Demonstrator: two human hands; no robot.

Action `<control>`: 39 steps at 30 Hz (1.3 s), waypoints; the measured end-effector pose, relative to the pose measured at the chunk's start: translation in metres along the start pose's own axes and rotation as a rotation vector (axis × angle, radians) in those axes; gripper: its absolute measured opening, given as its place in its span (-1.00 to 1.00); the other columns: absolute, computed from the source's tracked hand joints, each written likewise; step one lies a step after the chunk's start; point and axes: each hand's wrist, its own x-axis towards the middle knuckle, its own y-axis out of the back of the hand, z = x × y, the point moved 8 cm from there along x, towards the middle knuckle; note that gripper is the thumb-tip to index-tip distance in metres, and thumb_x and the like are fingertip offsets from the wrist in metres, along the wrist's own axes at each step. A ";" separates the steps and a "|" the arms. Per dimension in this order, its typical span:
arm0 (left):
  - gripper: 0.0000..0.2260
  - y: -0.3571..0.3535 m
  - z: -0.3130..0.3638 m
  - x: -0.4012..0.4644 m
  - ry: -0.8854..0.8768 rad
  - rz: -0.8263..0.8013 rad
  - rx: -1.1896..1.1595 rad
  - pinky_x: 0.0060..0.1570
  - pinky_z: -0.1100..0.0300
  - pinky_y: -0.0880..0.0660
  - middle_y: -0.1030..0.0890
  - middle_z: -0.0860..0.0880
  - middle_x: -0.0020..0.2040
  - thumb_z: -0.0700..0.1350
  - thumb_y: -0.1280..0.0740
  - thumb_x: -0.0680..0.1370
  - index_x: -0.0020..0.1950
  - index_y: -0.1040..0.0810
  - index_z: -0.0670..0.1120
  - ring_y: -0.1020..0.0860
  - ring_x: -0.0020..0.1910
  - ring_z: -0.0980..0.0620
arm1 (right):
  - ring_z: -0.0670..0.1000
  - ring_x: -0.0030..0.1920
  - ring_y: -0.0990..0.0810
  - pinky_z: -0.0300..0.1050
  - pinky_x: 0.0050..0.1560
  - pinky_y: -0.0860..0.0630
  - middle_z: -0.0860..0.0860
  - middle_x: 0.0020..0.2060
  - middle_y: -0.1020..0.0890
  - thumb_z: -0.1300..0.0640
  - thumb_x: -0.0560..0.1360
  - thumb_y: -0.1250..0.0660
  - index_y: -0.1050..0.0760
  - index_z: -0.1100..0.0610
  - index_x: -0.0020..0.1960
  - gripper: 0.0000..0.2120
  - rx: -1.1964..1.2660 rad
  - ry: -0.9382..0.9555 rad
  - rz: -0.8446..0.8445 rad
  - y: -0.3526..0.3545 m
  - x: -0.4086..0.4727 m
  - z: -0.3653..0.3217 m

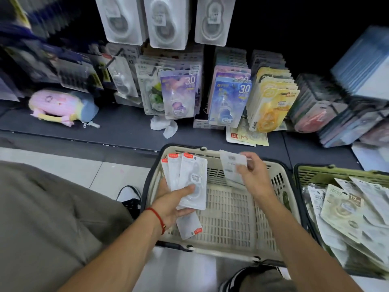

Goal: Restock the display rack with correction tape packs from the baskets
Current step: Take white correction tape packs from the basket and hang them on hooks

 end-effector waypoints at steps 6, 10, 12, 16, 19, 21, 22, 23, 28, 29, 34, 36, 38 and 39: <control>-0.47 -0.016 0.009 -0.007 0.051 -0.198 -0.201 0.01 -0.15 -0.68 -0.68 -0.16 0.31 -0.05 -0.49 0.50 0.46 -0.50 0.03 -0.67 0.26 -0.23 | -0.10 0.44 -0.50 -0.16 0.38 -0.46 -0.07 0.33 -0.62 0.34 0.44 -0.43 -0.62 0.12 0.13 -0.70 -0.021 0.439 -0.456 -0.075 -0.035 -0.045; -0.43 -0.008 0.012 -0.006 0.059 -0.205 -0.217 0.01 -0.17 -0.67 -0.66 -0.18 0.33 -0.07 -0.48 0.52 0.52 -0.45 -0.02 -0.66 0.27 -0.24 | -0.09 0.37 -0.57 0.03 0.30 -0.53 -0.12 0.27 -0.67 0.12 0.52 -0.40 -0.71 0.07 0.01 -0.87 0.199 0.263 -0.393 -0.077 -0.031 -0.034; -0.45 -0.007 0.006 -0.006 0.092 -0.207 -0.227 0.04 -0.20 -0.66 -0.68 -0.18 0.31 -0.11 -0.52 0.49 0.47 -0.49 -0.02 -0.67 0.25 -0.25 | -0.06 0.28 -0.62 0.20 0.34 -0.54 -0.15 0.18 -0.69 0.12 0.52 -0.52 -0.66 0.01 0.02 -0.90 0.126 0.288 -0.340 -0.074 -0.027 -0.036; -0.76 -0.012 0.007 -0.011 0.157 -0.290 -0.251 0.01 -0.19 -0.67 -0.71 -0.15 0.25 0.01 -0.49 0.51 0.16 -0.76 0.04 -0.70 0.20 -0.21 | -0.07 0.26 -0.59 -0.06 0.30 -0.56 -0.17 0.19 -0.59 0.33 0.42 -0.59 -0.47 0.03 0.24 -0.49 0.113 0.258 -0.491 -0.079 -0.025 -0.040; -0.50 -0.006 0.011 -0.010 0.115 -0.210 -0.126 -0.01 -0.19 -0.68 -0.72 -0.15 0.23 -0.04 -0.58 0.41 0.34 -0.62 0.02 -0.71 0.18 -0.21 | -0.06 0.40 -0.50 -0.15 0.37 -0.50 0.00 0.33 -0.52 0.37 0.43 -0.56 -0.38 0.01 0.36 -0.37 0.071 0.249 -0.707 -0.093 -0.032 -0.041; -0.34 0.002 0.017 -0.009 0.061 -0.101 -0.042 0.01 -0.25 -0.68 -0.72 -0.14 0.22 -0.12 -0.62 0.34 0.42 -0.51 0.03 -0.71 0.16 -0.22 | -0.06 0.40 -0.52 -0.14 0.36 -0.52 0.02 0.34 -0.56 0.30 0.43 -0.55 -0.44 -0.02 0.35 -0.42 0.157 0.228 -0.711 -0.098 -0.027 -0.042; -0.32 0.006 0.021 -0.008 0.036 -0.056 -0.023 0.02 -0.30 -0.67 -0.72 -0.14 0.24 -0.15 -0.62 0.35 0.43 -0.48 0.03 -0.71 0.17 -0.23 | -0.03 0.37 -0.56 -0.08 0.35 -0.55 0.03 0.31 -0.61 0.26 0.45 -0.53 -0.51 -0.01 0.30 -0.52 0.239 0.204 -0.629 -0.095 -0.018 -0.039; -0.35 0.012 0.027 -0.008 0.007 -0.018 -0.014 0.02 -0.34 -0.66 -0.70 -0.14 0.26 -0.18 -0.61 0.39 0.43 -0.47 0.02 -0.71 0.17 -0.24 | -0.01 0.31 -0.62 -0.03 0.34 -0.58 0.03 0.24 -0.67 0.25 0.47 -0.48 -0.58 0.00 0.20 -0.66 0.287 0.176 -0.506 -0.090 -0.006 -0.030; -0.39 0.044 0.067 -0.009 -0.215 0.126 0.131 -0.08 -0.15 -0.71 -0.68 -0.04 0.24 -0.22 -0.63 0.40 0.33 -0.46 0.12 -0.70 0.18 -0.12 | 0.06 0.12 -0.67 0.03 0.29 -0.56 0.05 0.13 -0.71 0.24 0.58 -0.38 -0.64 0.06 0.15 -0.81 -0.650 0.188 -0.505 -0.117 0.025 0.066; -0.35 0.050 0.071 -0.011 -0.244 0.149 0.165 -0.03 -0.16 -0.70 -0.68 -0.03 0.23 -0.19 -0.66 0.35 0.33 -0.46 0.13 -0.70 0.19 -0.11 | 0.10 0.24 -0.63 -0.02 0.34 -0.52 0.08 0.27 -0.65 0.20 0.59 -0.39 -0.60 0.07 0.30 -0.72 -0.824 0.184 -0.666 -0.137 0.018 0.093; -0.15 0.064 0.070 -0.015 -0.276 0.202 0.252 0.09 -0.21 -0.68 -0.70 -0.04 0.22 -0.02 -0.73 0.14 0.37 -0.45 0.09 -0.70 0.20 -0.12 | 0.05 0.69 0.01 0.09 0.60 -0.21 -0.07 0.71 0.05 0.29 0.60 -0.33 -0.07 -0.13 0.69 -0.20 -1.204 0.463 -1.052 -0.217 -0.016 0.156; -0.17 0.067 0.068 -0.016 -0.278 0.196 0.278 0.12 -0.17 -0.67 -0.70 -0.03 0.23 0.01 -0.69 0.16 0.39 -0.45 0.12 -0.70 0.21 -0.11 | 0.05 0.69 0.03 0.10 0.62 -0.19 -0.07 0.71 0.04 0.33 0.59 -0.33 -0.08 -0.16 0.69 -0.18 -1.275 0.573 -1.081 -0.225 -0.017 0.165; -0.18 0.068 0.067 -0.017 -0.275 0.193 0.306 0.10 -0.12 -0.68 -0.70 -0.01 0.22 0.01 -0.68 0.18 0.39 -0.44 0.14 -0.70 0.21 -0.11 | 0.11 0.68 -0.03 0.11 0.58 -0.25 -0.01 0.70 -0.05 0.32 0.58 -0.37 -0.18 -0.12 0.67 -0.22 -1.288 0.556 -1.043 -0.214 -0.007 0.172; -0.18 0.068 0.067 -0.017 -0.278 0.194 0.324 0.09 -0.10 -0.69 -0.70 0.00 0.22 0.02 -0.68 0.18 0.39 -0.44 0.15 -0.70 0.22 -0.10 | 0.16 0.66 -0.06 0.14 0.56 -0.27 0.05 0.69 -0.09 0.29 0.59 -0.37 -0.22 -0.07 0.66 -0.27 -1.260 0.473 -0.996 -0.202 0.001 0.176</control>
